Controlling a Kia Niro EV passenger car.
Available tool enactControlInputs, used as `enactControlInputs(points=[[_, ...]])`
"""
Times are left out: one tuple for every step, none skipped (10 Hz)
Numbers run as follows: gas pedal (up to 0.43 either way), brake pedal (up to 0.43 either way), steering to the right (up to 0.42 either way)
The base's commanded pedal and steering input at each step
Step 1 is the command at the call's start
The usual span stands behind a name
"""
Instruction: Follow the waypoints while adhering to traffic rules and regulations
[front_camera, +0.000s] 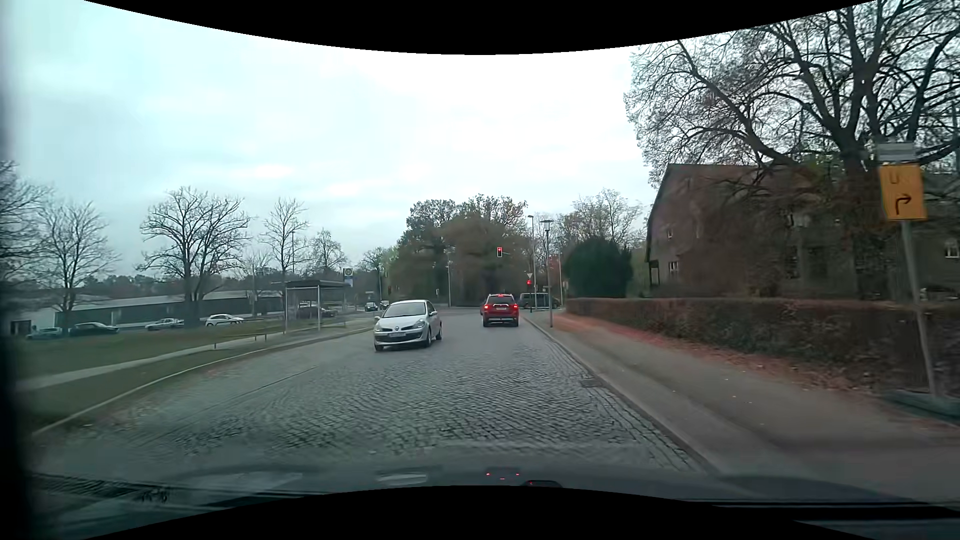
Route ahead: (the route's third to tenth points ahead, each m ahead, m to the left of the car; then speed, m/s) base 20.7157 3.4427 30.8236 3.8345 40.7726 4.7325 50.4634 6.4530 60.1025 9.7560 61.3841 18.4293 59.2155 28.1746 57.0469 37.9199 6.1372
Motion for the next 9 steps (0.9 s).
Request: enactControlInputs(points=[[0.079, 0.0, -0.01], [0.079, 0.0, -0.01], [0.079, 0.0, -0.01], [0.079, 0.0, -0.011], [0.079, 0.0, -0.011], [0.079, 0.0, -0.011], [0.079, 0.0, -0.011], [0.079, 0.0, -0.01], [0.079, 0.0, -0.008]])
